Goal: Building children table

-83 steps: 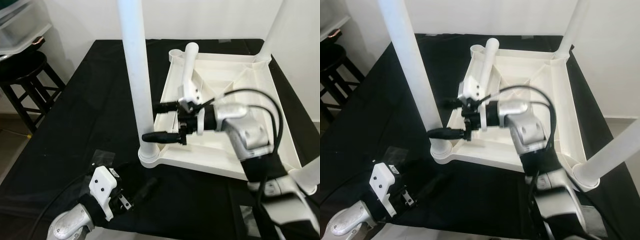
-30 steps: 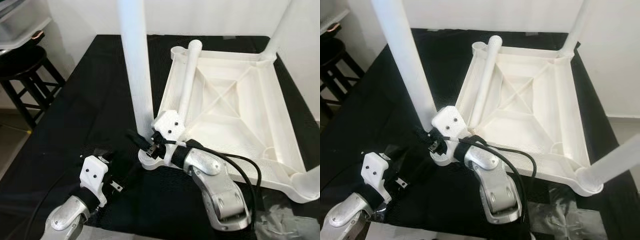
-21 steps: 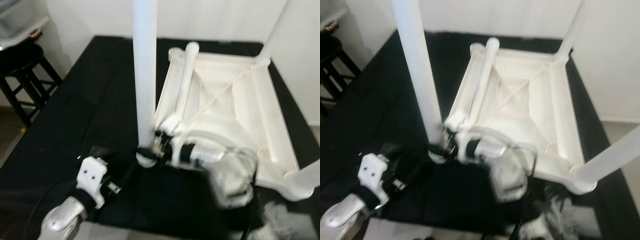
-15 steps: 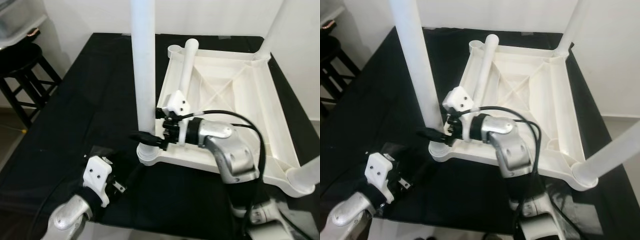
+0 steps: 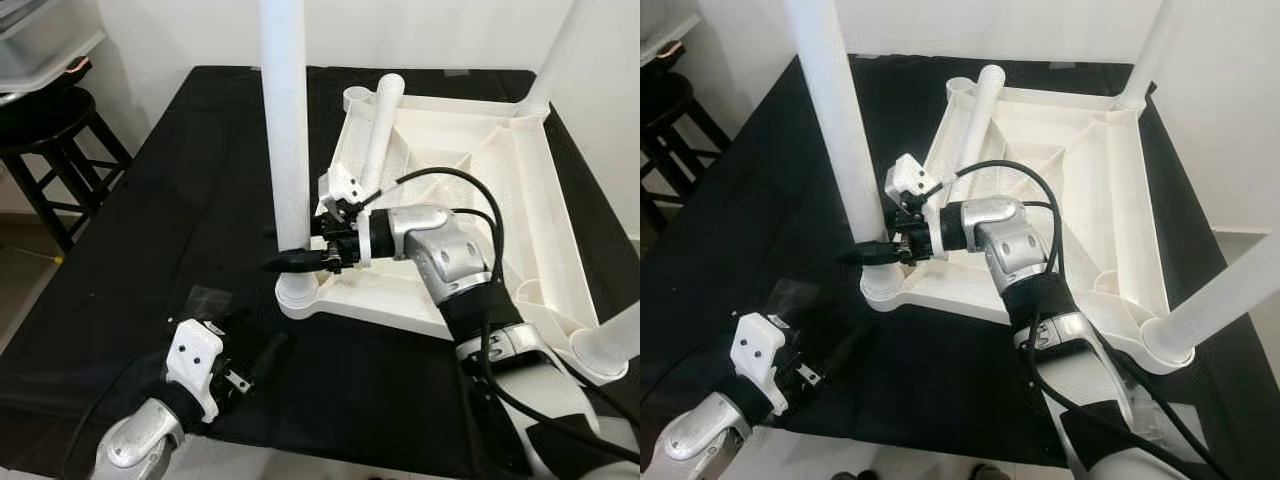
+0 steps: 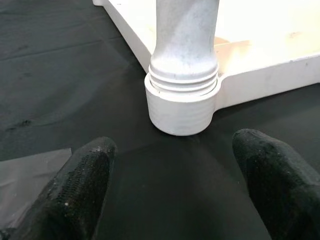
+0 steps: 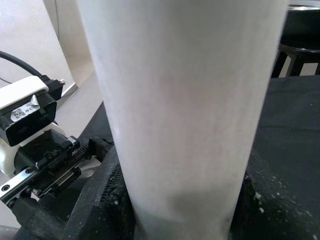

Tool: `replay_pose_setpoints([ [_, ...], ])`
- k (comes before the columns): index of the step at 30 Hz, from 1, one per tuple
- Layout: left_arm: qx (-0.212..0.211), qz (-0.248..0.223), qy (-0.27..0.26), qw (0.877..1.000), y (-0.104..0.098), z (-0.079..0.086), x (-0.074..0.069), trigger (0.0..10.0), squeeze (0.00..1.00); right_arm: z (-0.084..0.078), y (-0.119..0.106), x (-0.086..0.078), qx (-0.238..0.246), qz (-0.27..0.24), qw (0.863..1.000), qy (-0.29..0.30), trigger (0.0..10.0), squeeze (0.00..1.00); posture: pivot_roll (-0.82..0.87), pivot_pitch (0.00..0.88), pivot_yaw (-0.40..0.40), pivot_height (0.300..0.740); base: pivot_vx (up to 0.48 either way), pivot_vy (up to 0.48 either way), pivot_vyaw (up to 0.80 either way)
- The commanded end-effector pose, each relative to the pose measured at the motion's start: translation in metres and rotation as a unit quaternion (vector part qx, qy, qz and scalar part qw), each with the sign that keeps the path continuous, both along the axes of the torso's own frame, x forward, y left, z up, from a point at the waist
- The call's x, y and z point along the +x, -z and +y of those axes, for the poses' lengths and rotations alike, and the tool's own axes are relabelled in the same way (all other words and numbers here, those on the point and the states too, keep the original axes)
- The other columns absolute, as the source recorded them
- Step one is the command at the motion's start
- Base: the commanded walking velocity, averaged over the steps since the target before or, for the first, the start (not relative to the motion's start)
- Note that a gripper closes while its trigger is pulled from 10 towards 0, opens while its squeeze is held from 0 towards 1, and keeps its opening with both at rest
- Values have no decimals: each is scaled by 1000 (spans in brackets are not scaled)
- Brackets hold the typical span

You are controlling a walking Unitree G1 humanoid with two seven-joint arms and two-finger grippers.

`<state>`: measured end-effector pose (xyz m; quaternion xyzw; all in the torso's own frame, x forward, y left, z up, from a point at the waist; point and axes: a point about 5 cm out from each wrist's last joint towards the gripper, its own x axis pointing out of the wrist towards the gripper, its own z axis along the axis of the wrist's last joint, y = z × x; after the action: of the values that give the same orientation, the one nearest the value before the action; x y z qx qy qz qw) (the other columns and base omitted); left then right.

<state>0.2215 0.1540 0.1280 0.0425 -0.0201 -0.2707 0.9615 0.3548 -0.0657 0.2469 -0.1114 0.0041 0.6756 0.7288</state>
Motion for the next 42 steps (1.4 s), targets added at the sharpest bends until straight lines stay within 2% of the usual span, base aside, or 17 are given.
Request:
replay_pose_setpoints([
  [1,1,6,1,1000,1,1,-3,8627,0,-4,2,1,16,14,1000,3,0,0,10,238,23,740,0,0,0],
  [8,-2,4,-1,1000,-1,2,-2,8588,0,-24,11,7,34,-16,990,138,0,0,-4,251,8,740,0,0,0],
  [10,-2,4,-1,1000,-1,2,-2,8588,0,-24,11,7,34,-16,990,138,0,0,-4,251,8,740,0,0,0],
  [11,-2,4,-1,1000,-1,3,-2,8627,0,-26,21,6,41,-22,973,227,0,0,-9,253,2,740,0,0,0],
  [12,-1,4,-2,1000,-1,4,-2,8588,0,-30,38,2,33,-44,916,398,0,0,-19,251,-4,740,0,0,0],
  [14,-2,3,-3,1000,-3,6,1,8588,0,-9,67,-38,22,-31,885,464,0,0,-20,269,26,740,0,0,0],
  [18,2,2,-3,1000,-2,6,5,8588,0,10,77,-54,19,-21,894,447,0,0,-22,241,33,740,0,0,0],
  [25,4,2,-6,1000,0,6,9,8588,0,10,76,-46,10,-23,895,446,235,0,-27,218,20,740,0,0,0],
  [26,4,2,-8,1000,0,7,9,8706,0,11,73,-47,-1,-32,898,438,10000,0,-25,216,20,740,0,0,0],
  [27,3,2,-8,1000,0,7,10,8706,0,12,67,-45,4,-39,902,430,10000,694,-22,213,20,740,0,0,0],
  [28,3,2,-8,1000,0,7,10,8706,0,12,67,-45,4,-39,902,430,10000,694,-22,213,20,740,0,0,0],
  [29,3,2,-8,1000,1,6,10,8706,0,13,57,-45,18,-51,911,409,10000,1000,-22,210,23,740,0,0,0],
  [32,3,3,-7,1000,1,6,10,8706,0,15,48,-43,36,-57,922,382,10000,1000,-22,207,22,740,0,0,0],
  [35,1,3,-5,1000,1,4,10,8667,0,15,20,-37,82,-68,959,262,10000,976,-21,200,16,740,0,0,0],
  [37,1,3,-5,1000,1,4,10,8667,0,15,20,-37,82,-68,959,262,10000,976,-21,200,16,740,0,0,0],
  [38,1,3,-5,1000,2,4,10,8706,0,13,15,-37,84,-69,971,212,10000,0,-20,198,16,740,0,0,0],
  [42,1,4,-5,1000,3,2,9,8667,0,8,9,-35,47,-76,992,87,10000,0,-8,192,13,740,0,0,0],
])
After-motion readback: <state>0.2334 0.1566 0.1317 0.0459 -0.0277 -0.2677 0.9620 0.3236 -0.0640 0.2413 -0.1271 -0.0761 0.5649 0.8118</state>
